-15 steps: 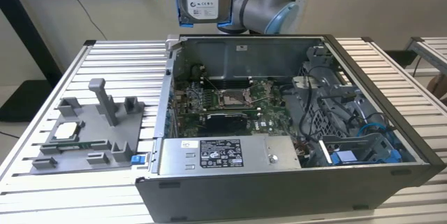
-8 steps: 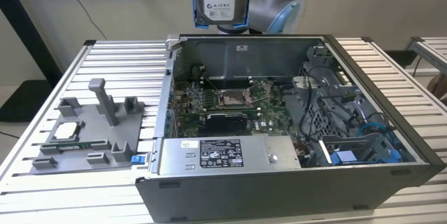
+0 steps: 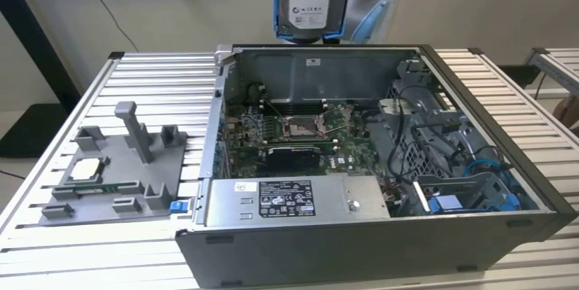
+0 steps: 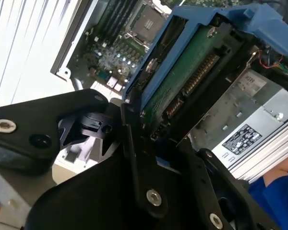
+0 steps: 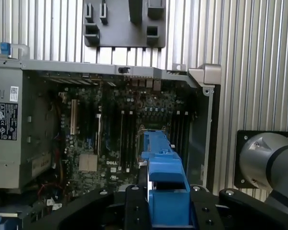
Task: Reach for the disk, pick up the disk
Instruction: 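Pick up the disk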
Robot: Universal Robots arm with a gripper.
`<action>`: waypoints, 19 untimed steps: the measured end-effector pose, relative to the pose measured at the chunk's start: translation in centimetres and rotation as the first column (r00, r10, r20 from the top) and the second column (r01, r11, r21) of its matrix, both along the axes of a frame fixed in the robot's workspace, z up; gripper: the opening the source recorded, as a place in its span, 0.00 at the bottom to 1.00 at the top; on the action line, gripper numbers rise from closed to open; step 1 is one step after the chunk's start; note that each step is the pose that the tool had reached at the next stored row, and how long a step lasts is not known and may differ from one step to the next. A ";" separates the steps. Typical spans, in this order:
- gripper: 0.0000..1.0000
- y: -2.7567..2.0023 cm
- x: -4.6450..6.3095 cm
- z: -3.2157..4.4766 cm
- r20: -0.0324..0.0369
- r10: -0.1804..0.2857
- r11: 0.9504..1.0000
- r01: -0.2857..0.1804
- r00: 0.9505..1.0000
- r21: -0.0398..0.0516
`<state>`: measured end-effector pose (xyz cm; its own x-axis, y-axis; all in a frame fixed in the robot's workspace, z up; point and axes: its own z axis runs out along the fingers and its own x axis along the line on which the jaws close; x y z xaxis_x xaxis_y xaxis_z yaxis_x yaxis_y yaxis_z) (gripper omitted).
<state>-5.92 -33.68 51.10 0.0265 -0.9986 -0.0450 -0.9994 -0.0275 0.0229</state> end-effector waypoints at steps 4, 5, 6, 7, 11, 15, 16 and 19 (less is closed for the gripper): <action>0.00 -0.26 1.8 -0.07 0.000 0.000 1.000 0.000 1.000 0.000; 0.00 -0.33 2.2 -0.10 0.000 0.000 1.000 0.000 1.000 0.000; 0.00 -0.41 2.7 -0.12 0.000 0.000 1.000 0.000 1.000 0.000; 0.00 -0.49 3.1 -0.15 0.000 0.000 1.000 0.000 1.000 0.000; 0.00 -0.82 4.9 -0.22 0.000 0.000 1.000 0.000 1.000 0.000; 0.00 -1.18 6.6 -0.31 0.000 0.000 1.000 0.000 1.000 0.000; 0.00 -1.31 7.0 -0.33 0.000 0.000 1.000 0.000 1.000 0.000; 0.00 -1.71 8.3 -0.39 0.000 0.000 1.000 0.000 1.000 0.000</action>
